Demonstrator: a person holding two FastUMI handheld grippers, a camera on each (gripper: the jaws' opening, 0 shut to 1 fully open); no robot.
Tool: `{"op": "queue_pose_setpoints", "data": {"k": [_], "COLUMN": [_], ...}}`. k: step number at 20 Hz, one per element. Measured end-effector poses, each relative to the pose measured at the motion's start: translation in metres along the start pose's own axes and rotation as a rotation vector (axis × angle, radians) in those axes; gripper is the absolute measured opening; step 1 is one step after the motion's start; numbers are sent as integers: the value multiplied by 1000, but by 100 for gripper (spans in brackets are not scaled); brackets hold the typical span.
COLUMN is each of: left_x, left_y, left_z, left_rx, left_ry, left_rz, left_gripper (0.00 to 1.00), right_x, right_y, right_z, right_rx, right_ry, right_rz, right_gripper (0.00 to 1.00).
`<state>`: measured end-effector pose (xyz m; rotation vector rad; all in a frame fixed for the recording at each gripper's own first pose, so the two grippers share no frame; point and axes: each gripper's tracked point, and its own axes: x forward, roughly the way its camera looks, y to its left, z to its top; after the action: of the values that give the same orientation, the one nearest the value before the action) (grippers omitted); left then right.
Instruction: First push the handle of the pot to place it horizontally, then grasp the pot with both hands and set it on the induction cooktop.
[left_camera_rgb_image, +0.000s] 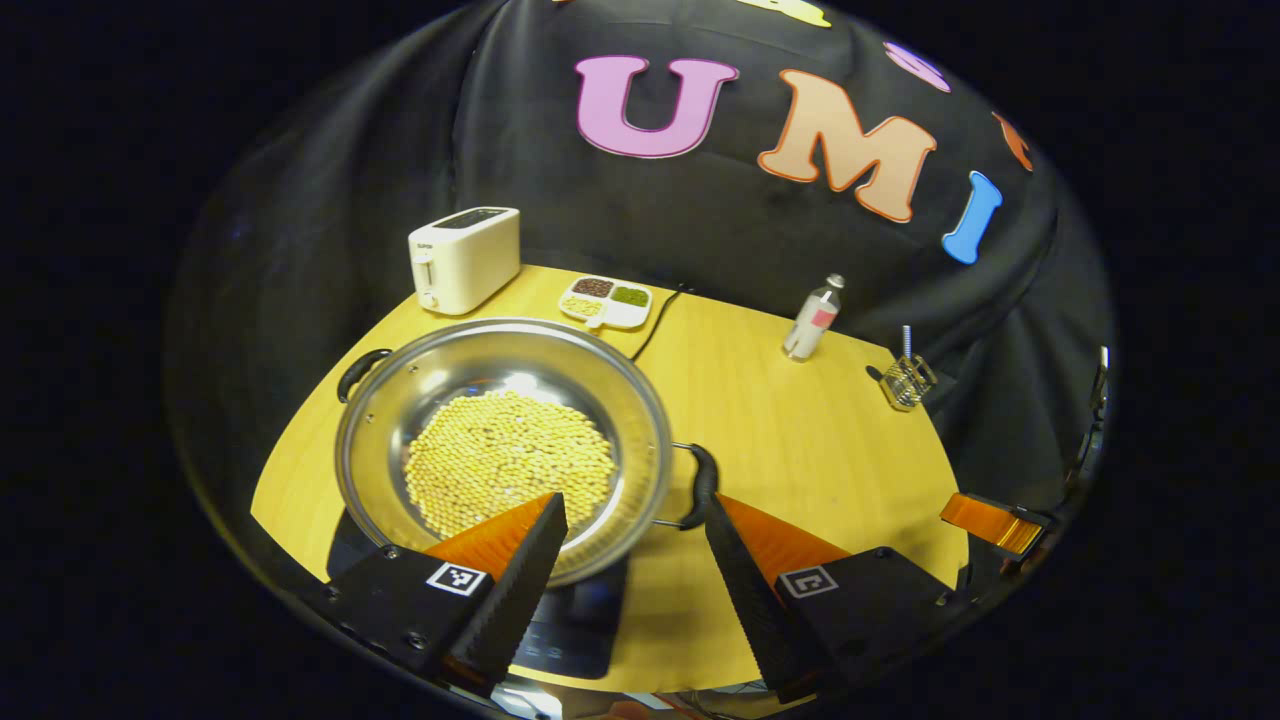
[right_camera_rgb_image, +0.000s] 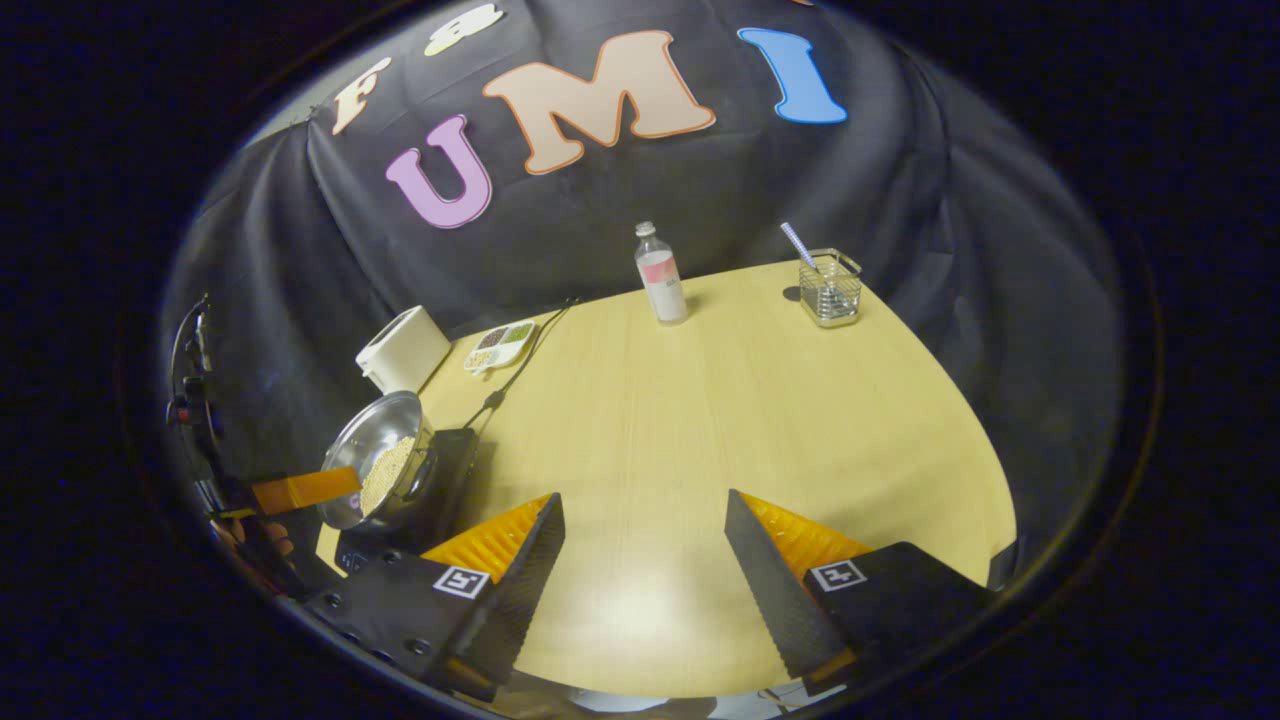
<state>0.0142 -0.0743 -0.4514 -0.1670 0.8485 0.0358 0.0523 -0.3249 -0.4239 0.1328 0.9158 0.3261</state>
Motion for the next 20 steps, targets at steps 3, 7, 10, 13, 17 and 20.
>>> {"op": "queue_pose_setpoints", "data": {"k": [3,7,10,13,17,20], "left_x": [0,-1,-12,-45,-77,-100], "left_y": [-13,-29,-45,-63,-77,-89], "left_z": [10,32,59,99,149,177], "left_rx": [15,46,58,75,131,178], "left_ry": [-55,-157,-265,-386,-556,-668], "left_rz": [-12,-33,-43,-42,-37,-46], "left_gripper": [91,91,90,90,90,90], "right_x": [-19,-53,-86,-123,-164,-183], "right_y": [-11,-23,-26,-26,-28,-30], "right_z": [24,68,113,154,196,210], "right_rx": [10,-16,-78,-108,-140,-197], "right_ry": [-56,-201,-362,-497,-641,-706], "right_rz": [10,-6,-32,-48,-84,-127], "right_gripper": [100,93,92,92,92,92]}}
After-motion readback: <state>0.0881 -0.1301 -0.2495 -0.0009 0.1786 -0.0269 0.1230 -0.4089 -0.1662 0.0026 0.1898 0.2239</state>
